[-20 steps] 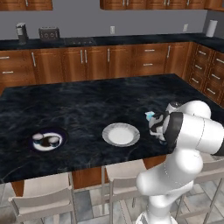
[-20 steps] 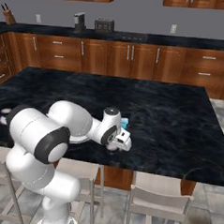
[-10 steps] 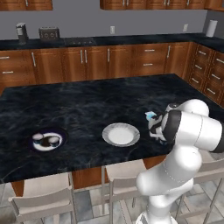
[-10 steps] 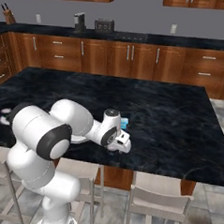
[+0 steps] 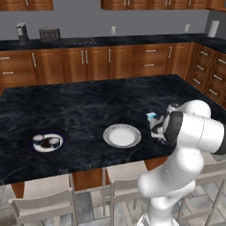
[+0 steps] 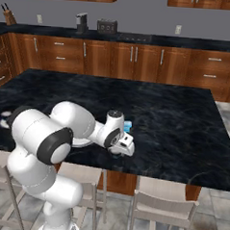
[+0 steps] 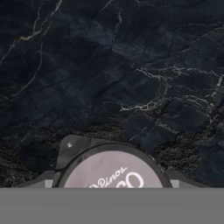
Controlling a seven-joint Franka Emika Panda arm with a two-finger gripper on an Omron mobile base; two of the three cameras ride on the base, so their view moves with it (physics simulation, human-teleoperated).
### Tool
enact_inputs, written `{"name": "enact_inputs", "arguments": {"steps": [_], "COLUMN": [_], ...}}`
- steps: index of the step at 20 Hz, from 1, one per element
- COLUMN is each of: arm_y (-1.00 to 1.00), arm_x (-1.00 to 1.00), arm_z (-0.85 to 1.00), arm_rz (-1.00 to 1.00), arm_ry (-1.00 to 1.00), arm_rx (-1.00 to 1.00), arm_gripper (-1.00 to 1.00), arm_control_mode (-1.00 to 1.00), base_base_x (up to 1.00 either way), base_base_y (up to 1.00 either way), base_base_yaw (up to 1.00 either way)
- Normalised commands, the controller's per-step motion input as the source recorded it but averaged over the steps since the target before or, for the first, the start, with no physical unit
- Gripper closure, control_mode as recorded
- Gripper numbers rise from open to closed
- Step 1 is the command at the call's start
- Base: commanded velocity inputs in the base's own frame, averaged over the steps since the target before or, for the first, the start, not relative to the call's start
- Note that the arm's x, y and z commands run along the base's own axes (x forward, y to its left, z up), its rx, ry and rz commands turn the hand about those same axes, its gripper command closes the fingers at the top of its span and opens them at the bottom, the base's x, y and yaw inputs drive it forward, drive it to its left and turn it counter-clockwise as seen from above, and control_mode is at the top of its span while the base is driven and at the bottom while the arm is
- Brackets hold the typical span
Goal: Place two yogurt containers on each plate.
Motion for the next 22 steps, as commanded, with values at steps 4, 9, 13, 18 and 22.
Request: {"name": "enact_inputs", "arguments": {"steps": [4, 9, 13, 18, 22], "arm_y": [0.29, 0.83, 0.96, 0.92, 0.39], "arm_x": [0.00, 0.00, 0.01, 0.26, 0.39], "arm_z": [0.56, 0.39, 0.33, 0.04, 0.00], "arm_rz": [0.00, 0.02, 0.04, 0.08, 0.19], "arm_ry": [-0.03, 0.00, 0.00, 0.00, 0.00], "arm_rx": [0.00, 0.00, 0.00, 0.01, 0.10], "arm_gripper": [1.00, 1.00, 1.00, 1.00, 1.00], "arm_control_mode": [-1.00, -1.00, -1.00, -1.00, -1.00], "base_base_x": [0.00, 0.00, 0.00, 0.00, 0.00], "base_base_y": [0.00, 0.00, 0.00, 0.00, 0.00], "base_base_yaw": [0.00, 0.00, 0.00, 0.00, 0.00]}}
